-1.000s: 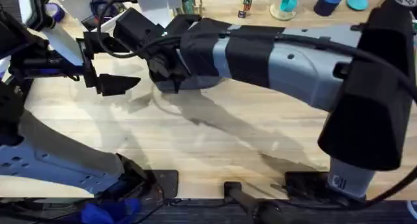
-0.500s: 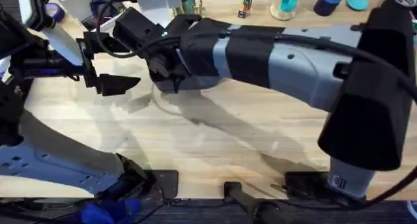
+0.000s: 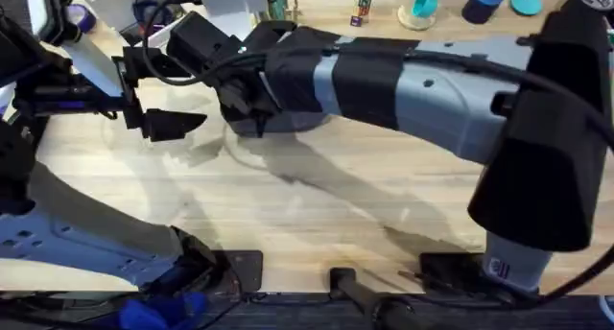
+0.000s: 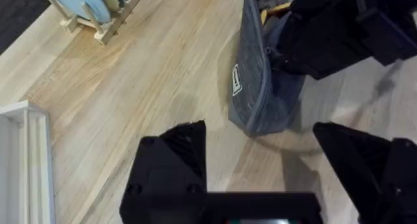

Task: Unzip the bag, pick up the pens from the table one at a time and place them inside, then zip the bag closed.

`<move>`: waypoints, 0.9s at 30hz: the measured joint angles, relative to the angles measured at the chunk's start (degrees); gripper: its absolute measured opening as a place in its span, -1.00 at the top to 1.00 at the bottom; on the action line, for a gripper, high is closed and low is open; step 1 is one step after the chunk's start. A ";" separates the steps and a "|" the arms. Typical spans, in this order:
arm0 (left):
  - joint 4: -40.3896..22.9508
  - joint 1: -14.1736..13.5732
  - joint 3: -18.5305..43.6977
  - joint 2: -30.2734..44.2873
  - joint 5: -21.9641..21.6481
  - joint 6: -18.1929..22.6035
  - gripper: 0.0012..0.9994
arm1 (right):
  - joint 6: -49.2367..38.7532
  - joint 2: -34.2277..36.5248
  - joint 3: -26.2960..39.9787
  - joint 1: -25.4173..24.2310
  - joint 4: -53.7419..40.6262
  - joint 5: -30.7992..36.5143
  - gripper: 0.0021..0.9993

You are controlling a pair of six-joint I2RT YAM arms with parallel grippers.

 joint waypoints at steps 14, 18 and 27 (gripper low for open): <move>0.00 0.00 0.01 0.00 1.47 0.00 -0.99 | 0.00 0.00 0.26 0.00 -0.76 -0.02 0.94; -0.20 0.00 0.01 0.00 5.65 0.00 -0.99 | -0.64 0.00 2.86 0.00 -5.81 -0.20 0.94; -1.55 0.00 0.01 0.00 6.29 0.00 -0.99 | -0.85 0.02 6.83 0.00 -10.12 -0.24 0.94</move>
